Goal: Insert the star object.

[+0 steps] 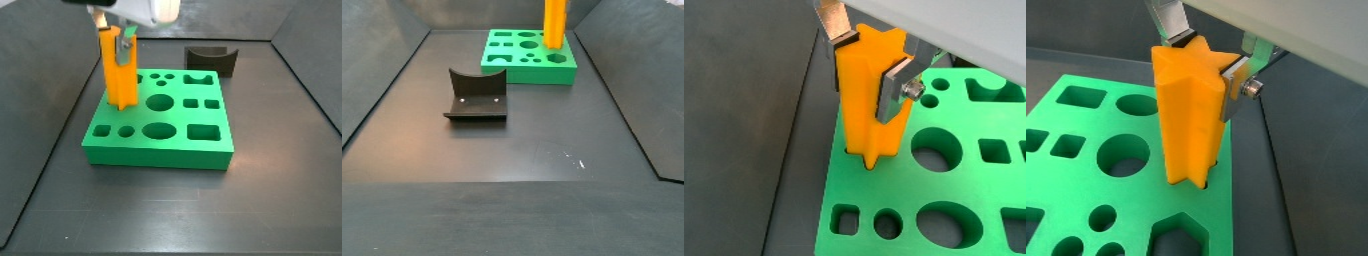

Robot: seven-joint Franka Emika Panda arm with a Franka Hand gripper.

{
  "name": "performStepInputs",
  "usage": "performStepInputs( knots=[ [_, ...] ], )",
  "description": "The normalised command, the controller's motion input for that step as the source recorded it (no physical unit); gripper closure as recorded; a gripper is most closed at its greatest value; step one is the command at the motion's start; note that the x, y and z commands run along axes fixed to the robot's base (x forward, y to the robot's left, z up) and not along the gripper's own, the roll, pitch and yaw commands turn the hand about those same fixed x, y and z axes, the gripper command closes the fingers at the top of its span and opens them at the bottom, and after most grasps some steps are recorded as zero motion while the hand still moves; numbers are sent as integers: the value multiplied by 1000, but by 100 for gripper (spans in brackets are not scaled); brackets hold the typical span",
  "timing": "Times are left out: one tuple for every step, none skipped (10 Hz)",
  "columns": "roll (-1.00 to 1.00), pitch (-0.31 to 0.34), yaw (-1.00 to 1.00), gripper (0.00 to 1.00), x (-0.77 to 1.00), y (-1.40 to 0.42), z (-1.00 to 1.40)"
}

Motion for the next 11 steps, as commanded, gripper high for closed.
performStepInputs(
  knots=[
    [-117, -70, 0, 100, 0, 0, -323],
    [-53, -117, 0, 100, -40, 0, -331],
    [-47, -153, 9, 100, -94, -103, -366],
    [-59, -153, 17, 100, -134, -157, -354],
    [-64, -106, 0, 100, -69, -174, -349],
    [-81, -106, 0, 100, -86, -220, -371],
    [-117, -109, 109, 100, -86, -231, -417],
    [-46, -90, 191, 100, -69, -226, -383],
    [-70, -130, 20, 100, -111, -169, -234],
    [0, -44, 0, 100, -9, 0, 0],
    [0, 0, 0, 100, 0, 0, 0]
  ],
)
